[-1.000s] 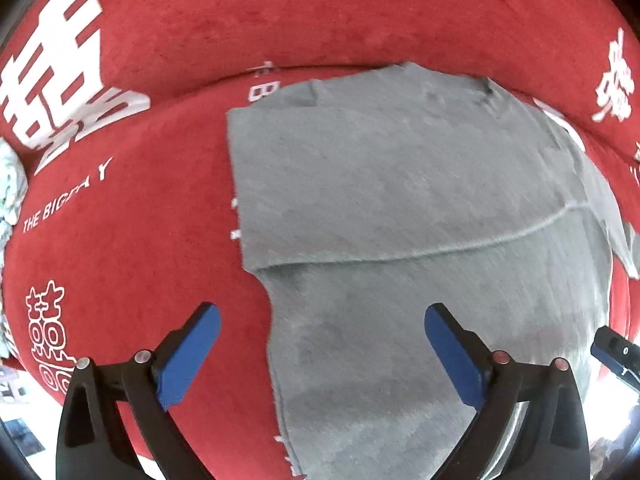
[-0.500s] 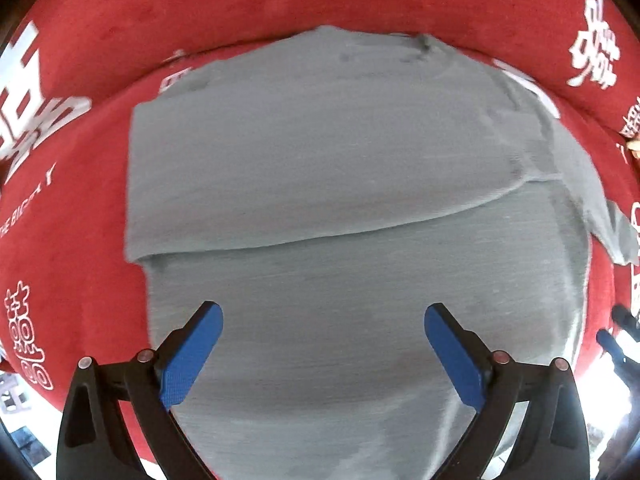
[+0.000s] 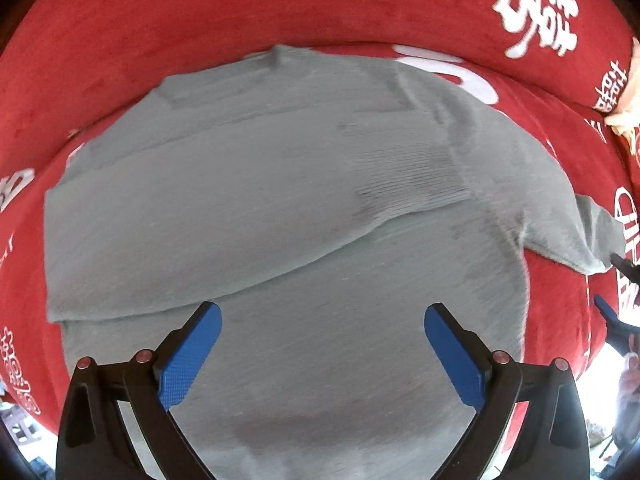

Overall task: Fold small clothes
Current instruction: 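Grasp the other sleeve with the right tool and fold it across the body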

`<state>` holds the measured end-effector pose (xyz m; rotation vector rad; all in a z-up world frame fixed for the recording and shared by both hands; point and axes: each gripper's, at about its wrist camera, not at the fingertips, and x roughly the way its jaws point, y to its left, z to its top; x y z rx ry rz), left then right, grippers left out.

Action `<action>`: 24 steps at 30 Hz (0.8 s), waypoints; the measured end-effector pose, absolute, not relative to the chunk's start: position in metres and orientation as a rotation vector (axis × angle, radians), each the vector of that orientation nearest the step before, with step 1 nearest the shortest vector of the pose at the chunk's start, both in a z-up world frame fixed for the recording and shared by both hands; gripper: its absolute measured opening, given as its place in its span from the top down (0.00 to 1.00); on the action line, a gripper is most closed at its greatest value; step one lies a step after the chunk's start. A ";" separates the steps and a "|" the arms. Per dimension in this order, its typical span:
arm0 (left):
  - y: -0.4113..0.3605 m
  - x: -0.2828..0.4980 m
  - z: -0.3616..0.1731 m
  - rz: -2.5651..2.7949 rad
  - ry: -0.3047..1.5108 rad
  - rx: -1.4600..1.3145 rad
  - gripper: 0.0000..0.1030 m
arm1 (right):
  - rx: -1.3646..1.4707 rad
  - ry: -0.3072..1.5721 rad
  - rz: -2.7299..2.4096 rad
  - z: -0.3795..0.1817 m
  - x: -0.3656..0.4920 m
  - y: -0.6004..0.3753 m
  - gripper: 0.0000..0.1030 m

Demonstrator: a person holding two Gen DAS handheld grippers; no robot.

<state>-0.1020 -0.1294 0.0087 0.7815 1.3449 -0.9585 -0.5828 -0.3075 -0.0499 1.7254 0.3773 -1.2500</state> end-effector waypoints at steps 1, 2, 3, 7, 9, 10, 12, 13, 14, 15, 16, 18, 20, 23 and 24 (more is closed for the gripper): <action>-0.134 -0.107 0.007 -0.964 1.346 0.785 0.01 | 1.751 0.350 -1.248 -0.057 -0.588 -0.312 0.29; -0.137 -0.109 0.004 -0.969 1.346 0.788 0.01 | 1.768 0.332 -1.248 -0.061 -0.591 -0.315 0.29; -0.140 -0.111 0.003 -0.973 1.347 0.791 0.01 | 1.787 0.310 -1.247 -0.067 -0.593 -0.318 0.29; -0.147 -0.117 0.000 -0.980 1.344 0.800 0.01 | 1.851 0.170 -1.232 -0.082 -0.601 -0.330 0.29; -0.149 -0.120 0.000 -0.981 1.340 0.801 0.01 | 1.871 0.113 -1.211 -0.085 -0.603 -0.334 0.29; -0.149 -0.121 0.000 -0.981 1.337 0.800 0.01 | 1.879 0.089 -1.201 -0.087 -0.603 -0.335 0.29; -0.150 -0.120 0.000 -0.976 1.334 0.797 0.01 | 1.902 0.036 -1.177 -0.089 -0.605 -0.337 0.29; -0.151 -0.121 -0.002 -0.973 1.334 0.795 0.01 | 1.918 0.005 -1.165 -0.090 -0.604 -0.337 0.29; -0.150 -0.120 -0.003 -0.969 1.335 0.792 0.01 | 1.933 -0.010 -1.153 -0.092 -0.605 -0.338 0.31; -0.149 -0.119 -0.003 -0.964 1.338 0.786 0.01 | 1.950 -0.018 -1.142 -0.093 -0.604 -0.338 0.49; -0.149 -0.118 -0.003 -0.961 1.339 0.780 0.01 | 1.971 -0.027 -1.122 -0.094 -0.602 -0.338 0.67; -0.150 -0.114 -0.006 -0.954 1.338 0.771 0.01 | 1.998 -0.062 -1.077 -0.096 -0.596 -0.339 0.95; -0.146 -0.108 -0.004 -0.945 1.335 0.761 0.01 | 1.968 -0.080 -1.035 -0.089 -0.588 -0.343 0.95; -0.137 -0.095 0.002 -0.930 1.320 0.729 0.01 | 1.907 -0.080 -0.936 -0.070 -0.565 -0.354 0.95; -0.134 -0.091 0.004 -0.924 1.313 0.723 0.01 | 1.880 -0.076 -0.891 -0.061 -0.554 -0.358 0.95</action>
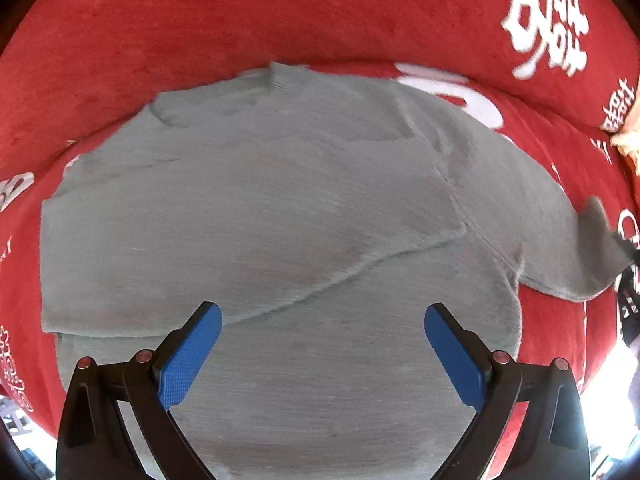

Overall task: Fold small clothes
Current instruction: 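Grasp the other sleeve with the right tool and fold it across the body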

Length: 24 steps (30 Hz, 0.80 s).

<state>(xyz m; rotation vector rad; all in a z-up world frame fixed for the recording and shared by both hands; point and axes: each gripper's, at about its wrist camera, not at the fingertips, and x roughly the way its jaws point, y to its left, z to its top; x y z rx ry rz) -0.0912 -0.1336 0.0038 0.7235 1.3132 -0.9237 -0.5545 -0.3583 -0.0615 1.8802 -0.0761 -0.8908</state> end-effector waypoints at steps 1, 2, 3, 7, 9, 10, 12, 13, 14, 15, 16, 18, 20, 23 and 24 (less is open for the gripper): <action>-0.130 -0.085 0.006 -0.913 1.304 0.716 0.01 | 1.849 -0.060 -0.848 -0.053 -0.540 -0.364 0.95; -0.129 -0.079 0.007 -0.906 1.300 0.711 0.01 | 1.810 -0.031 -0.800 -0.042 -0.524 -0.371 0.95; -0.125 -0.072 0.010 -0.894 1.292 0.703 0.01 | 1.773 0.004 -0.760 -0.032 -0.507 -0.376 0.95; -0.109 -0.040 0.018 -0.838 1.265 0.674 0.01 | 1.609 0.161 -0.595 0.008 -0.424 -0.389 0.95; -0.099 -0.021 0.020 -0.805 1.263 0.641 0.01 | 1.507 0.269 -0.527 0.026 -0.375 -0.388 0.95; -0.094 -0.013 0.020 -0.789 1.264 0.628 0.01 | 1.451 0.329 -0.495 0.033 -0.349 -0.384 0.95; -0.080 0.007 0.021 -0.751 1.267 0.597 0.01 | 1.367 0.441 -0.426 0.038 -0.295 -0.374 0.95; -0.073 0.014 0.021 -0.734 1.268 0.585 0.01 | 1.342 0.498 -0.393 0.036 -0.270 -0.365 0.95; -0.066 0.023 0.021 -0.716 1.271 0.572 0.01 | 1.327 0.547 -0.358 0.031 -0.245 -0.355 0.95; -0.057 0.033 0.020 -0.692 1.277 0.555 0.01 | 1.317 0.596 -0.334 0.024 -0.224 -0.344 0.94; -0.051 0.039 0.020 -0.680 1.282 0.545 0.01 | 1.308 0.651 -0.322 0.014 -0.205 -0.333 0.95; -0.036 0.051 0.017 -0.650 1.296 0.517 0.01 | 1.309 0.759 -0.309 -0.010 -0.172 -0.314 0.92; -0.026 0.058 0.012 -0.632 1.309 0.500 0.01 | 1.327 0.877 -0.342 -0.038 -0.152 -0.299 0.90; -0.013 0.069 0.007 -0.628 1.323 0.479 0.01 | 1.415 0.913 -0.383 -0.059 -0.154 -0.289 0.88; -0.010 0.072 0.007 -0.631 1.326 0.476 0.01 | 1.445 0.885 -0.391 -0.060 -0.160 -0.288 0.77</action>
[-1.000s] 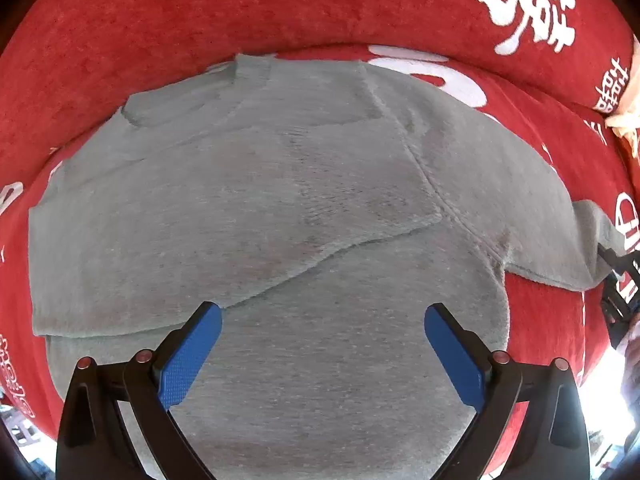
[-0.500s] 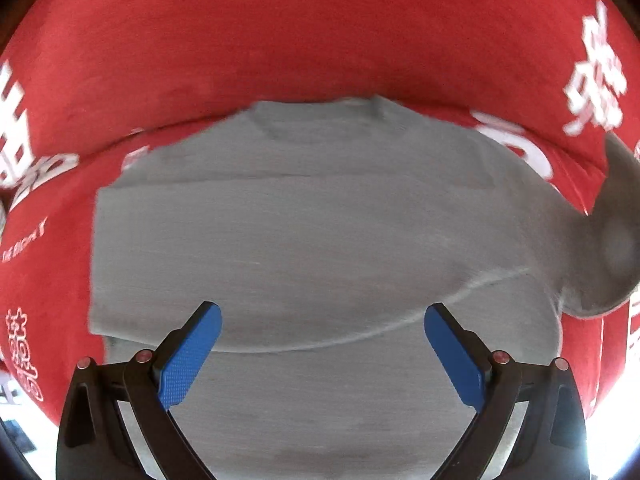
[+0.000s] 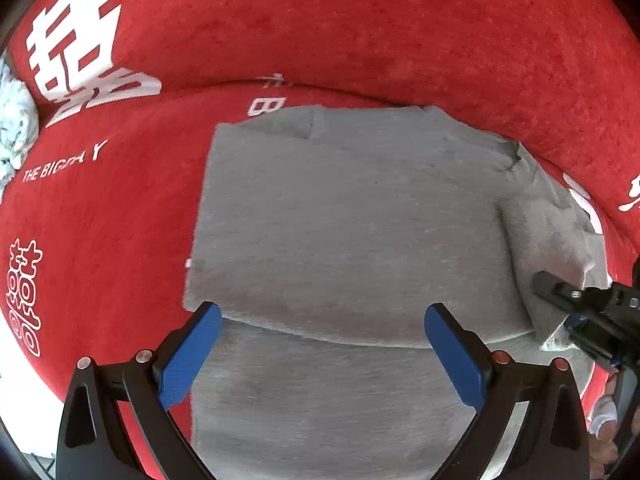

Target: Fold small clothes

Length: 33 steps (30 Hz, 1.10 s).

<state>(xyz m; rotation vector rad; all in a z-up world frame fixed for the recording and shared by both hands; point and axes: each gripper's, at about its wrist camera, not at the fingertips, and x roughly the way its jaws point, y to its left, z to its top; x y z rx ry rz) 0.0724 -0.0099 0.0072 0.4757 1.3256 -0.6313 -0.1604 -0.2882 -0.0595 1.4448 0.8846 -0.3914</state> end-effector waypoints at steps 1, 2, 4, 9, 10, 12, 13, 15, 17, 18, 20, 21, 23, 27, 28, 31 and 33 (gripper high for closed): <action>-0.007 0.076 0.007 -0.636 1.331 0.472 0.01 | 1.465 0.855 -0.411 -0.058 -0.167 -0.289 0.70; -0.005 0.079 0.007 -0.646 1.337 0.465 0.01 | 1.468 0.828 -0.464 -0.053 -0.177 -0.289 0.55; -0.001 0.087 0.007 -0.676 1.349 0.438 0.01 | 1.472 0.765 -0.562 -0.048 -0.191 -0.296 0.49; 0.004 0.106 0.009 -0.815 1.417 0.281 0.01 | 1.556 0.654 -0.606 -0.049 -0.187 -0.319 0.91; 0.005 0.109 0.009 -0.838 1.432 0.247 0.01 | 1.533 0.650 -0.576 -0.046 -0.176 -0.320 0.92; 0.008 0.121 0.005 -0.878 1.482 0.153 0.01 | 1.455 0.676 -0.473 -0.034 -0.143 -0.308 0.92; 0.007 0.122 0.005 -0.887 1.498 0.117 0.01 | 1.416 0.702 -0.416 -0.029 -0.127 -0.302 0.92; 0.012 0.133 0.000 -0.909 1.546 0.006 0.01 | 1.343 0.781 -0.312 -0.025 -0.097 -0.281 0.92; 0.016 0.140 -0.007 -0.920 1.585 -0.075 0.01 | 1.267 0.890 -0.246 -0.029 -0.074 -0.254 0.91; 0.015 0.139 -0.010 -0.922 1.602 -0.090 0.01 | 1.233 0.944 -0.228 -0.032 -0.066 -0.242 0.87; 0.015 0.139 -0.018 -0.925 1.636 -0.107 0.01 | 1.198 1.048 -0.203 -0.043 -0.057 -0.220 0.87; 0.013 0.137 -0.021 -0.924 1.646 -0.106 0.01 | 1.194 1.082 -0.206 -0.047 -0.058 -0.212 0.82; 0.011 0.130 -0.024 -0.922 1.655 -0.093 0.01 | 1.222 1.088 -0.210 -0.050 -0.067 -0.207 0.77; 0.005 0.121 -0.029 -0.910 1.668 -0.052 0.01 | 1.283 1.040 -0.251 -0.042 -0.108 -0.206 0.49; 0.003 0.119 -0.029 -0.909 1.665 -0.039 0.01 | 1.285 1.035 -0.276 -0.038 -0.121 -0.211 0.49; 0.000 0.116 -0.029 -0.920 1.660 -0.002 0.01 | 1.327 1.001 -0.408 -0.037 -0.175 -0.237 0.49; -0.006 0.113 -0.028 -0.913 1.655 0.031 0.01 | 1.395 0.939 -0.523 -0.039 -0.212 -0.255 0.49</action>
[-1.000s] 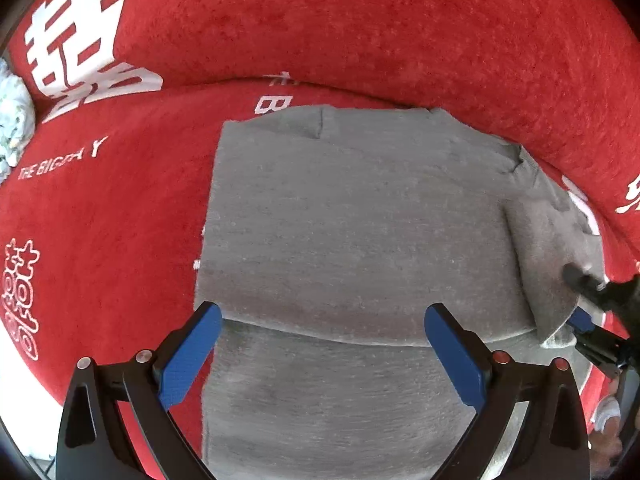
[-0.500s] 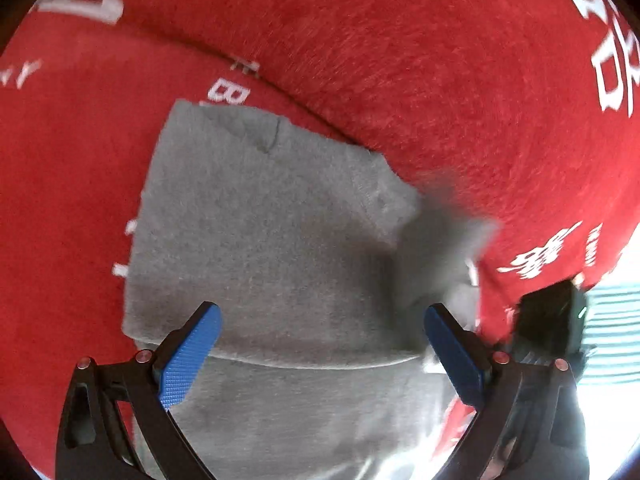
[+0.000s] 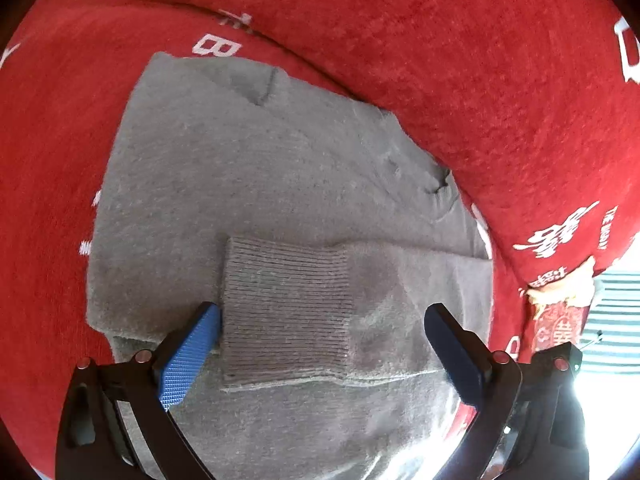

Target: Fold small clothes

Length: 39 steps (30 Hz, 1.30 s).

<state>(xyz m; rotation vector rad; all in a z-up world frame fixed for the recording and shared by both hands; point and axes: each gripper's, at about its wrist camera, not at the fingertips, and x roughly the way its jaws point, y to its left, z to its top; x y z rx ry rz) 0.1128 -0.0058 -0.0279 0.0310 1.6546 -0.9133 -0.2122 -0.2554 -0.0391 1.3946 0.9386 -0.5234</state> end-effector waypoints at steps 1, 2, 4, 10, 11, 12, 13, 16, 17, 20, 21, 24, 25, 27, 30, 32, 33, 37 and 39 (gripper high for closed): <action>-0.008 0.112 -0.028 -0.909 1.652 0.047 0.06 | 1.429 0.904 -0.578 -0.041 -0.229 -0.264 0.49; -0.007 0.112 -0.027 -0.903 1.647 0.060 0.13 | 1.471 0.863 -0.635 -0.044 -0.246 -0.272 0.49; -0.011 0.110 -0.031 -0.896 1.660 0.082 0.59 | 1.551 0.785 -0.700 -0.050 -0.270 -0.285 0.49; -0.024 0.110 -0.022 -0.948 1.622 0.103 0.86 | 1.608 0.662 -0.752 -0.061 -0.271 -0.308 0.94; -0.029 0.111 -0.014 -0.965 1.595 0.106 0.86 | 1.584 0.618 -0.746 -0.055 -0.269 -0.312 0.94; -0.035 0.112 -0.006 -0.985 1.565 0.109 0.86 | 1.562 0.591 -0.749 -0.049 -0.270 -0.314 0.94; -0.040 0.113 -0.002 -0.999 1.544 0.115 0.86 | 1.546 0.570 -0.762 -0.044 -0.277 -0.320 0.94; -0.056 0.114 -0.005 -1.010 1.538 0.163 0.86 | 1.576 0.557 -0.788 -0.049 -0.302 -0.323 0.94; -0.059 0.113 -0.010 -1.003 1.546 0.187 0.86 | 1.588 0.602 -0.788 -0.056 -0.304 -0.322 0.89; -0.056 0.107 -0.023 -0.965 1.566 0.262 0.86 | 1.612 0.779 -0.692 -0.071 -0.303 -0.316 0.81; -0.054 0.105 -0.025 -0.960 1.571 0.268 0.86 | 1.575 0.822 -0.664 -0.064 -0.301 -0.314 0.75; -0.048 0.103 -0.031 -0.953 1.584 0.270 0.86 | 1.372 0.827 -0.629 -0.028 -0.299 -0.317 0.71; -0.047 0.103 -0.032 -0.952 1.585 0.271 0.86 | 1.329 0.818 -0.643 -0.020 -0.298 -0.318 0.69; -0.049 0.101 -0.032 -0.947 1.579 0.281 0.86 | 1.275 0.815 -0.704 -0.014 -0.297 -0.339 0.44; -0.054 0.097 -0.030 -0.937 1.560 0.309 0.86 | 1.287 0.840 -0.734 -0.032 -0.285 -0.377 0.40; -0.058 0.093 -0.029 -0.932 1.550 0.327 0.86 | 1.274 0.873 -0.744 -0.041 -0.277 -0.395 0.40; -0.059 0.091 -0.029 -0.931 1.544 0.337 0.86 | 1.258 0.904 -0.740 -0.047 -0.271 -0.402 0.40; -0.061 0.087 -0.024 -0.922 1.536 0.333 0.86 | 1.134 1.049 -0.717 -0.050 -0.252 -0.412 0.93; -0.064 0.084 -0.018 -0.931 1.518 0.315 0.86 | 1.069 1.024 -0.720 -0.034 -0.251 -0.411 0.93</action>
